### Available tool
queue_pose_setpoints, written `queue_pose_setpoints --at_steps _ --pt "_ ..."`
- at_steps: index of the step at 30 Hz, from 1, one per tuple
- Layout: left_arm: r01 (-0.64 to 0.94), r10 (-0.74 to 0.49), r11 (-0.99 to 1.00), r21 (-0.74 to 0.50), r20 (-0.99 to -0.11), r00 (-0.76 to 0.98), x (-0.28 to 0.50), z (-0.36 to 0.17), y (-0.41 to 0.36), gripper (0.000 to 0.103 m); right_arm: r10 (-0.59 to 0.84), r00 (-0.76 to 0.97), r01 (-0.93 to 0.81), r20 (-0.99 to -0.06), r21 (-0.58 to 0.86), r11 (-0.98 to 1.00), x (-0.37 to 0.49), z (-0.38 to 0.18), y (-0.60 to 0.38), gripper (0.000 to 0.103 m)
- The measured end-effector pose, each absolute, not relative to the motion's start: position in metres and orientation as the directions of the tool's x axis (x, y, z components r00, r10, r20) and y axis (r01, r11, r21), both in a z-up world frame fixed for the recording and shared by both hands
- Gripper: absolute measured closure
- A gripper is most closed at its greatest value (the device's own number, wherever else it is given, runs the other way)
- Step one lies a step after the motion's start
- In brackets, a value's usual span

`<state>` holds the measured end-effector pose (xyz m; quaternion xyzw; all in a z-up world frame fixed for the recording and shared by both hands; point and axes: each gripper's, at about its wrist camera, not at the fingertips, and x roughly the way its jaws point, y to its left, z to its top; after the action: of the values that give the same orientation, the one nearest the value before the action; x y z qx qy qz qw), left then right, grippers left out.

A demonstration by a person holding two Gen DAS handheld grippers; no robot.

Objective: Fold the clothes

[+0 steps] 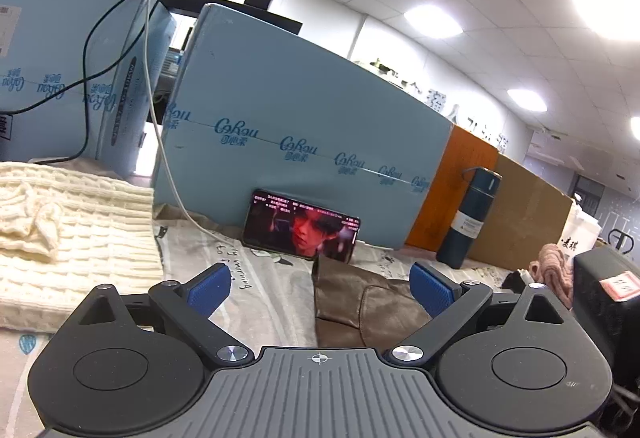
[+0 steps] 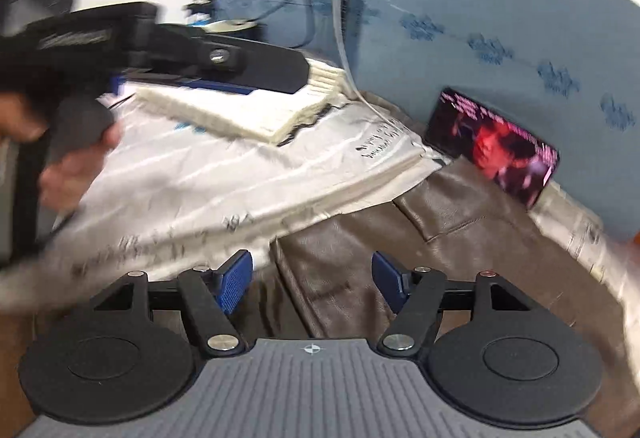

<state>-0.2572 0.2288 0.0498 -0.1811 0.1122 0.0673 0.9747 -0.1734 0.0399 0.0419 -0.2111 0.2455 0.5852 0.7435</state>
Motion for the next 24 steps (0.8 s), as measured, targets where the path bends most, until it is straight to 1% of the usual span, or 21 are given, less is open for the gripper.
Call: queue_pose_setpoints --at_steps 2,4,6,8,9,10,14,15,16,19,21,24 --pt "-0.172 0.09 0.924 -0.341 -0.242 0.966 -0.258 0.05 0.229 0.005 0.746 0.221 -0.964 -0.628 -0.024 0.265 -0.176 0.038 0.051 0.033" --pt "-0.171 0.089 0.924 -0.343 -0.241 0.966 -0.258 0.05 0.23 0.005 0.728 0.244 -0.96 -0.641 -0.054 0.274 -0.181 0.033 0.059 0.024" --pt "-0.17 0.089 0.923 -0.345 -0.24 0.967 -0.258 0.05 0.231 0.005 0.72 0.27 -0.957 -0.639 -0.095 0.274 -0.186 0.027 0.062 0.024" --pt "-0.171 0.089 0.923 -0.346 -0.24 0.967 -0.258 0.05 0.231 0.005 0.723 0.284 -0.951 -0.63 -0.09 0.295 -0.184 0.025 0.061 0.026" --pt "-0.171 0.088 0.923 -0.346 -0.241 0.966 -0.258 0.049 0.23 0.005 0.719 0.29 -0.946 -0.632 -0.076 0.314 -0.181 0.025 0.061 0.033" --pt "-0.17 0.088 0.923 -0.344 -0.243 0.966 -0.258 0.049 0.23 0.005 0.715 0.296 -0.941 -0.633 -0.063 0.333 -0.178 0.025 0.06 0.044" --pt "-0.167 0.085 0.924 -0.343 -0.243 0.966 -0.258 0.048 0.23 0.005 0.718 0.273 -0.92 -0.641 0.043 0.388 -0.162 0.029 0.057 0.053" --pt "-0.167 0.084 0.924 -0.343 -0.243 0.966 -0.258 0.048 0.229 0.005 0.721 0.263 -0.917 -0.641 0.067 0.394 -0.158 0.03 0.056 0.058" --pt "-0.167 0.085 0.924 -0.344 -0.243 0.966 -0.258 0.048 0.23 0.005 0.727 0.252 -0.914 -0.639 0.089 0.395 -0.154 0.03 0.053 0.066" --pt "-0.169 0.086 0.924 -0.343 -0.245 0.966 -0.257 0.048 0.23 0.005 0.743 0.217 -0.918 -0.633 0.126 0.375 -0.148 0.031 0.045 0.081" --pt "-0.168 0.084 0.925 -0.341 -0.246 0.965 -0.257 0.048 0.229 0.005 0.754 0.192 -0.936 -0.628 0.114 0.333 -0.151 0.034 0.039 0.084" --pt "-0.167 0.084 0.929 -0.331 -0.253 0.964 -0.255 0.047 0.228 0.005 0.761 0.161 -0.964 -0.628 0.065 0.258 -0.165 0.037 0.033 0.085"
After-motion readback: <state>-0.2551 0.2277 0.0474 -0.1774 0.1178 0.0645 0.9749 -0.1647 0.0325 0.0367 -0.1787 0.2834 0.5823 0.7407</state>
